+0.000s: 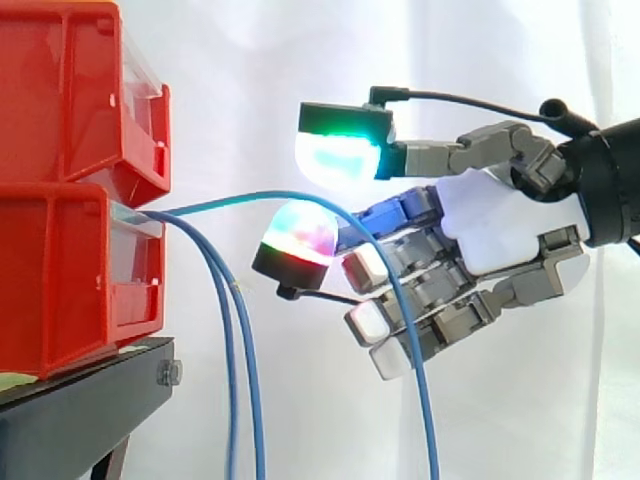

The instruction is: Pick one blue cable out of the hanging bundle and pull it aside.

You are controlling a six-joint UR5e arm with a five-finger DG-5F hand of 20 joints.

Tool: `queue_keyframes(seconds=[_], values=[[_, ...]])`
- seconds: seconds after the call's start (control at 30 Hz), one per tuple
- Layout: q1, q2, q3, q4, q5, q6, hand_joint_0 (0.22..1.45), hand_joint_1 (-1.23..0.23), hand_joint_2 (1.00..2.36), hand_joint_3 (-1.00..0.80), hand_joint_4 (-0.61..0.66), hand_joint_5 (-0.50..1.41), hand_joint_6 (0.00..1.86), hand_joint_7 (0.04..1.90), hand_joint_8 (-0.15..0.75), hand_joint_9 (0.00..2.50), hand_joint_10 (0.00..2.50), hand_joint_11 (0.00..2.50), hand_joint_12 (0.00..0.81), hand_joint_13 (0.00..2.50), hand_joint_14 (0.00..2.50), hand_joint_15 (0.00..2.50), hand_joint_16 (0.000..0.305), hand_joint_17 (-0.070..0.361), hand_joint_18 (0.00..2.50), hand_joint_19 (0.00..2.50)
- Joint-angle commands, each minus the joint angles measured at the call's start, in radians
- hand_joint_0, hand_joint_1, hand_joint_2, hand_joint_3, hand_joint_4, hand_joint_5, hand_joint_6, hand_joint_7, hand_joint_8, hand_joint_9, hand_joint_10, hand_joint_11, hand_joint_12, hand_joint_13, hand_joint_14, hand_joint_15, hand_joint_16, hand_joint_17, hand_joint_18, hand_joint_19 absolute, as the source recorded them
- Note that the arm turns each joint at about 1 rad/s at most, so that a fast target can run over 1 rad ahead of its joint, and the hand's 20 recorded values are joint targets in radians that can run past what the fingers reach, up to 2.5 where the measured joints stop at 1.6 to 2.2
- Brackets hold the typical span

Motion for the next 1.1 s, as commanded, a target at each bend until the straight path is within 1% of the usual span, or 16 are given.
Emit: queue_keyframes(seconds=[0.0,0.03,0.13,0.23,0.3,0.47,0.57,0.63,0.67,0.7,0.73,0.8,1.07], values=[[-0.002,0.01,-0.001,-0.01,0.0,-0.006,0.58,-0.6,1.01,-0.35,0.05,-0.16,0.9,0.76,0.24,1.06,0.02,0.75,0.259,0.96,0.02,0.56,0.048,0.108,0.7,0.48],[-0.002,0.016,-0.001,-0.016,0.0,-0.012,0.57,-0.6,1.01,-0.37,0.05,-0.16,0.9,0.76,0.235,1.06,0.02,0.74,0.258,0.96,0.02,0.56,0.048,0.108,0.7,0.48],[-0.003,0.016,0.001,-0.023,0.0,-0.019,0.54,-0.58,1.0,-0.44,0.06,-0.16,0.9,0.74,0.247,1.06,0.02,0.74,0.266,0.96,0.02,0.56,0.049,0.111,0.71,0.48],[-0.005,0.016,-0.001,-0.021,0.0,-0.02,0.54,-0.57,1.0,-0.47,0.06,-0.16,0.9,0.74,0.247,1.06,0.02,0.73,0.265,0.96,0.02,0.55,0.05,0.112,0.71,0.47],[-0.01,0.014,-0.001,-0.021,0.0,-0.02,0.54,-0.57,1.0,-0.45,0.06,-0.16,0.9,0.74,0.249,1.07,0.02,0.73,0.265,0.96,0.02,0.55,0.05,0.112,0.71,0.47],[-0.013,0.016,-0.001,-0.023,0.0,-0.02,0.56,-0.58,1.01,-0.42,0.05,-0.16,0.9,0.76,0.246,1.06,0.02,0.73,0.261,0.95,0.02,0.56,0.048,0.109,0.7,0.48],[-0.017,0.016,-0.001,-0.023,0.0,-0.019,0.59,-0.59,1.01,-0.34,0.03,-0.16,0.93,0.76,0.241,1.07,0.02,0.75,0.257,0.96,0.02,0.56,0.047,0.105,0.71,0.47],[-0.019,0.016,-0.001,-0.023,0.0,-0.019,0.6,-0.62,1.02,-0.25,0.02,-0.15,0.96,0.75,0.243,1.09,0.02,0.78,0.254,0.97,0.02,0.55,0.047,0.105,0.73,0.46],[-0.019,0.016,-0.001,-0.023,0.0,-0.019,0.6,-0.62,1.02,-0.25,0.02,-0.15,0.97,0.75,0.248,1.1,0.02,0.77,0.255,0.97,0.02,0.55,0.046,0.104,0.74,0.46],[-0.019,0.017,-0.001,-0.023,0.0,-0.019,0.61,-0.69,1.02,-0.16,-0.01,-0.15,0.97,0.79,0.249,1.11,0.02,0.79,0.254,0.98,0.02,0.56,0.046,0.104,0.74,0.46],[-0.02,0.016,0.001,-0.023,0.0,-0.019,0.62,-0.72,1.02,-0.1,-0.05,-0.13,0.97,0.83,0.249,1.13,0.02,0.8,0.252,0.99,0.02,0.56,0.046,0.103,0.75,0.46],[-0.02,0.016,0.002,-0.023,0.0,-0.019,0.62,-0.74,1.02,-0.06,-0.07,-0.12,0.97,0.86,0.26,1.15,0.02,0.79,0.259,1.01,0.02,0.56,0.048,0.109,0.78,0.45],[-0.026,0.019,0.013,-0.032,0.0,-0.029,0.63,-0.76,1.02,-0.06,-0.1,-0.12,0.97,0.88,0.263,1.16,0.02,0.76,0.262,1.02,0.02,0.56,0.049,0.111,0.79,0.43]])
